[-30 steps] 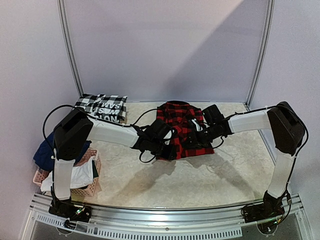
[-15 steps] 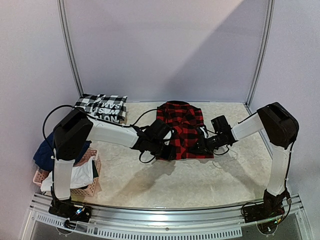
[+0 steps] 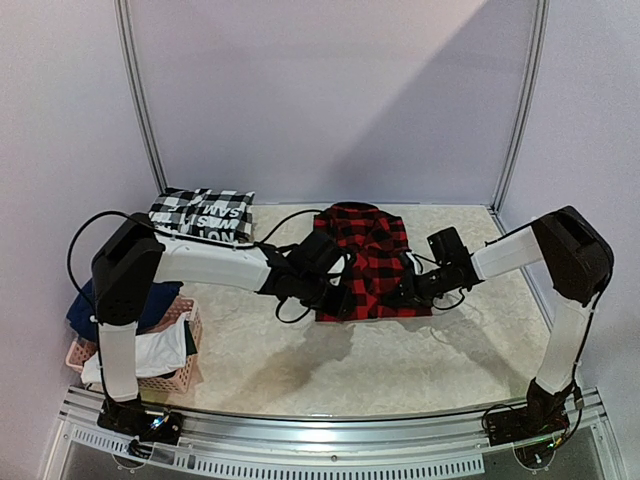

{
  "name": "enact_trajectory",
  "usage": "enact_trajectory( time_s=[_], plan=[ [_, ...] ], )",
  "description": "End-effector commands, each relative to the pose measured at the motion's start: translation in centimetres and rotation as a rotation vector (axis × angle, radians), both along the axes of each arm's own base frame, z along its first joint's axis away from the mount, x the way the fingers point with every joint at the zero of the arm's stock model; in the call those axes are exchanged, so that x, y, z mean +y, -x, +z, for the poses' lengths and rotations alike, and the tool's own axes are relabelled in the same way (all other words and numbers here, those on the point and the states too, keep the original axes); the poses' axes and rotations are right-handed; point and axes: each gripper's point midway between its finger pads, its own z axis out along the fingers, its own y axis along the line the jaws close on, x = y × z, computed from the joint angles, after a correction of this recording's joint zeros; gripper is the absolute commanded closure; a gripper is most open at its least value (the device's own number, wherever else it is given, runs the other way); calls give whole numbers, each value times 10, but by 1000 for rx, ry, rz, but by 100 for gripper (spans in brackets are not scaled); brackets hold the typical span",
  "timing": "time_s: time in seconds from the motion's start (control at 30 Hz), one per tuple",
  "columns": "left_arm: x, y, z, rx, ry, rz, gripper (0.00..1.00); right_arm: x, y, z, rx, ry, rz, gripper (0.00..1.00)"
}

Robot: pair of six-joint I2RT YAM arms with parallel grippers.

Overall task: Fold and stack the mixed laundry pile
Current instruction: Smooth out the 2/3-rectangle-folded shirt at the center of the board.

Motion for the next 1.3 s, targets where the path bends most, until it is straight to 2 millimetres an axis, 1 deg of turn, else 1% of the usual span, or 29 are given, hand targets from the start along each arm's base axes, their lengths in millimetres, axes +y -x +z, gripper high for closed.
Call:
enact_trajectory(
  time_s=[0.0,0.07,0.13,0.23,0.4,0.47,0.57,0.67,0.7,0.83,0.93,1.03,1.13,1.2,1.27],
  plan=[
    [-21,3,34,-41,46,-40,69,4,4,38,-40,27,-3,89],
    [-29,5,37,-41,58,-54,69,5,7,56,-68,6,-6,89],
    [-37,6,39,-40,70,-70,69,1,11,66,-84,8,-16,88],
    [-48,5,38,-39,81,-84,69,-12,15,65,-99,63,-58,88],
    [-66,0,29,-24,102,-103,70,-27,15,52,-103,86,-106,88],
    [-74,-4,24,-26,104,-113,70,-31,12,41,-88,102,-118,89],
    [-79,-7,12,-21,86,-124,70,-29,8,29,-72,88,-107,89],
    [-81,-11,-3,-22,66,-129,71,-26,6,8,-35,94,-95,90],
    [-80,-12,-8,-26,55,-127,71,-27,6,-2,-15,108,-97,90],
    [-71,-18,-25,-38,8,-111,71,-34,9,-25,22,161,-113,90],
    [-62,-20,-36,-35,-19,-95,71,-41,13,-37,39,201,-128,90],
    [-52,-16,-44,-32,-38,-82,71,-46,20,-46,58,221,-139,90],
    [-34,-7,-55,-25,-71,-69,72,-50,31,-51,80,236,-151,90],
    [-23,-4,-57,-30,-82,-55,72,-52,37,-46,68,250,-157,90],
    [-15,1,-58,-32,-81,-47,72,-53,42,-37,55,248,-160,87]
  ],
)
